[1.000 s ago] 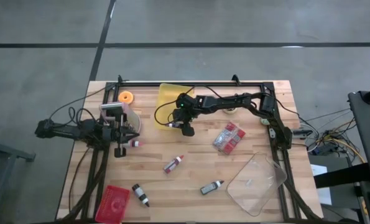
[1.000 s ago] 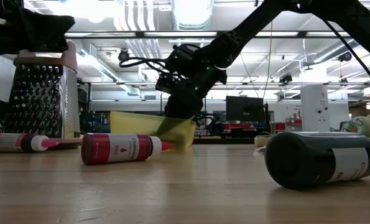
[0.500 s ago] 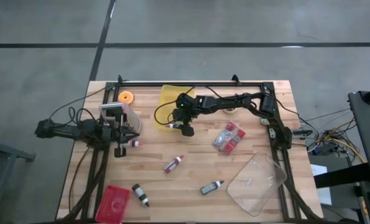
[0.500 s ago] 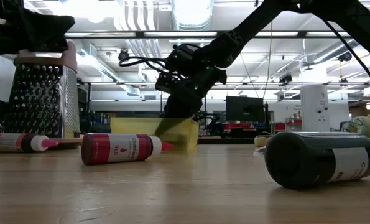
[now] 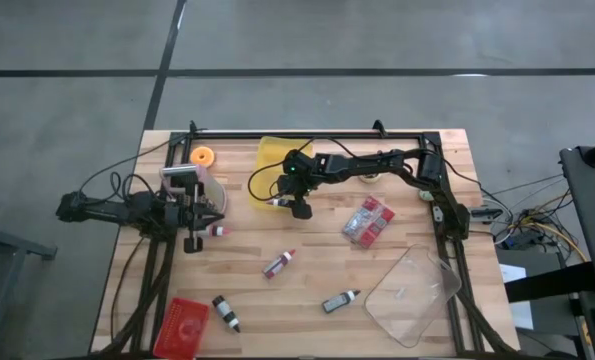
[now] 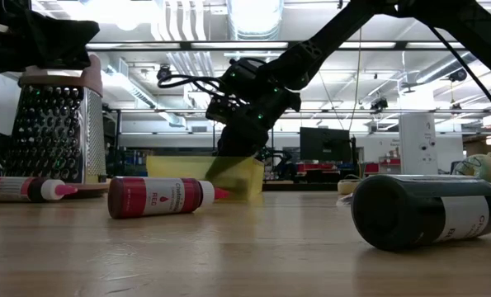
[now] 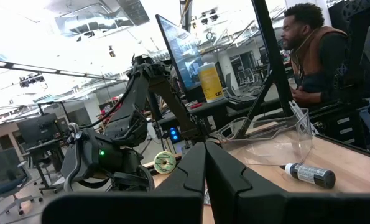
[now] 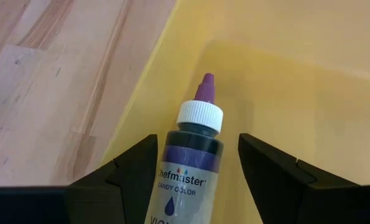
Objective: Pick & Place Food Item
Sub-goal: Put the red food coloring into the yellow bin
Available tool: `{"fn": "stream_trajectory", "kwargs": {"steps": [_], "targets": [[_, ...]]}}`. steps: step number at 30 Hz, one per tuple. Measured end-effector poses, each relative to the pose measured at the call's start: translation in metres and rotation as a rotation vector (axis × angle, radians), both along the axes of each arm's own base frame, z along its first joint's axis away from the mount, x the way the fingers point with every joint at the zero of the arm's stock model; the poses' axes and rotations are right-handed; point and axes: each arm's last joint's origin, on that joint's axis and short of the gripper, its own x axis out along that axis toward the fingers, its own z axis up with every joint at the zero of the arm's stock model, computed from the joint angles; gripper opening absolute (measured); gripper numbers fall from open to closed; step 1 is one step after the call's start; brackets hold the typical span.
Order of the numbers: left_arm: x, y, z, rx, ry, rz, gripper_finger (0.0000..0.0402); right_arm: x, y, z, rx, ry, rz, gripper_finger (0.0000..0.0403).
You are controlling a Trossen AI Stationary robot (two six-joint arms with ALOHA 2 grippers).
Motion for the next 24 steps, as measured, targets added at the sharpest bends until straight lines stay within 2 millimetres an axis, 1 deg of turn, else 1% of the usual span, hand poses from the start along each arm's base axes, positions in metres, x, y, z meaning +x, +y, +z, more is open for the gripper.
{"fn": "stream_trajectory", "kwargs": {"steps": [13, 17, 24], "targets": [[0.000, 0.000, 0.000, 0.000, 0.000, 0.000, 0.0013, 0.001, 0.000, 0.003, -0.011, -0.019, -0.001, 0.0221], [0.000, 0.000, 0.000, 0.000, 0.000, 0.000, 0.0013, 0.000, 0.000, 0.009, -0.037, -0.029, 0.003, 0.0221], [0.000, 0.000, 0.000, 0.000, 0.000, 0.000, 0.0013, -0.002, -0.001, 0.027, -0.102, -0.068, 0.001, 0.0221]]}}
